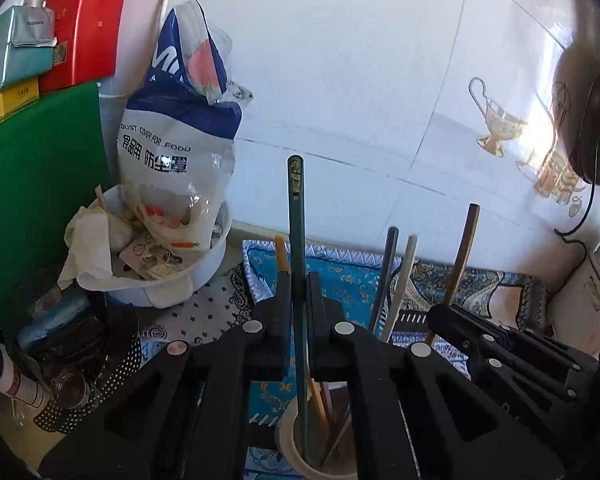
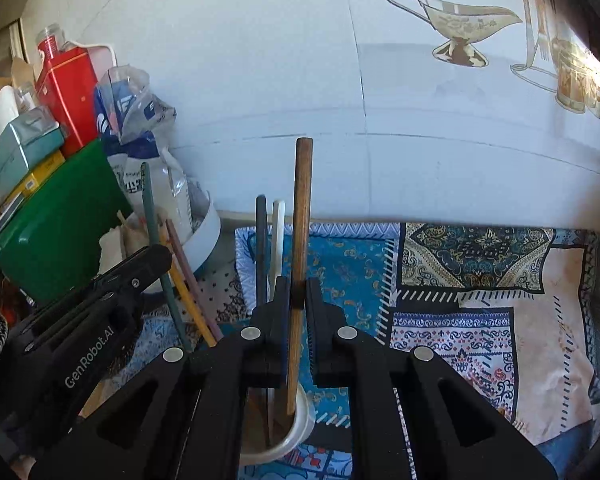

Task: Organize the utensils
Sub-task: 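Release the green chopstick into the white cup with the left tool while the right tool drops the brown one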

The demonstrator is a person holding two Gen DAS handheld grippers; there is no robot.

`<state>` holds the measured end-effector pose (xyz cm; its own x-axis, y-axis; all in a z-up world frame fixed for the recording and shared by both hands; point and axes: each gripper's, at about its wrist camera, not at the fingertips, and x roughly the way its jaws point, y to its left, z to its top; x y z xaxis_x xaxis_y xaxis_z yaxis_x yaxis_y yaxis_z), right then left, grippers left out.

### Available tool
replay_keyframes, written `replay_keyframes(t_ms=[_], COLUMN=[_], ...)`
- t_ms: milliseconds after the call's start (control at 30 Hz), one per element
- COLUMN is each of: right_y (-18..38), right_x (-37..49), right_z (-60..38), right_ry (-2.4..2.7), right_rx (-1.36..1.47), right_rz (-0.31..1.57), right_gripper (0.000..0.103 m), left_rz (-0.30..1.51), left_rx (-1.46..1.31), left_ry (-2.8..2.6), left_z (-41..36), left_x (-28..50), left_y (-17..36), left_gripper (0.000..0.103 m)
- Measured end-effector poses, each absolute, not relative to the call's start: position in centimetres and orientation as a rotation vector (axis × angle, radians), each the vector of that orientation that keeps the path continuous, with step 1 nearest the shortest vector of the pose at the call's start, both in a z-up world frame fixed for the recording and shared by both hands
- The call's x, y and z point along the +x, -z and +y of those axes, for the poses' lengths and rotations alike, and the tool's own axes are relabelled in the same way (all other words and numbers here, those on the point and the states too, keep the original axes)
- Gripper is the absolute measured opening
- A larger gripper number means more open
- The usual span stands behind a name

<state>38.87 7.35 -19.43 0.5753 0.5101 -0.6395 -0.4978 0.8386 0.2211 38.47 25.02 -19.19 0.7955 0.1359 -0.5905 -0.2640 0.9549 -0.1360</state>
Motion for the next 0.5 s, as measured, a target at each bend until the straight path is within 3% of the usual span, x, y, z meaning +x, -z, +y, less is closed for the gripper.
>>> replay_keyframes(t_ms=[367,500], right_y=[19.9,19.1], right_x=[36.7,36.2], right_z=[6.5,5.7], right_ry=[-0.661,-0.669], right_rx=[-0.118,-0.138], right_rz=[0.869,0.862], right_gripper=[0.009,0.019], left_rz=[0.791,0.798], left_rx=[-0.193,-0.179], left_ry=[-0.164,-0.175], left_z=[23.5,22.8], left_x=[36.2,35.6], left_y=[19.7,18.7], left_gripper=[0.005,0.005])
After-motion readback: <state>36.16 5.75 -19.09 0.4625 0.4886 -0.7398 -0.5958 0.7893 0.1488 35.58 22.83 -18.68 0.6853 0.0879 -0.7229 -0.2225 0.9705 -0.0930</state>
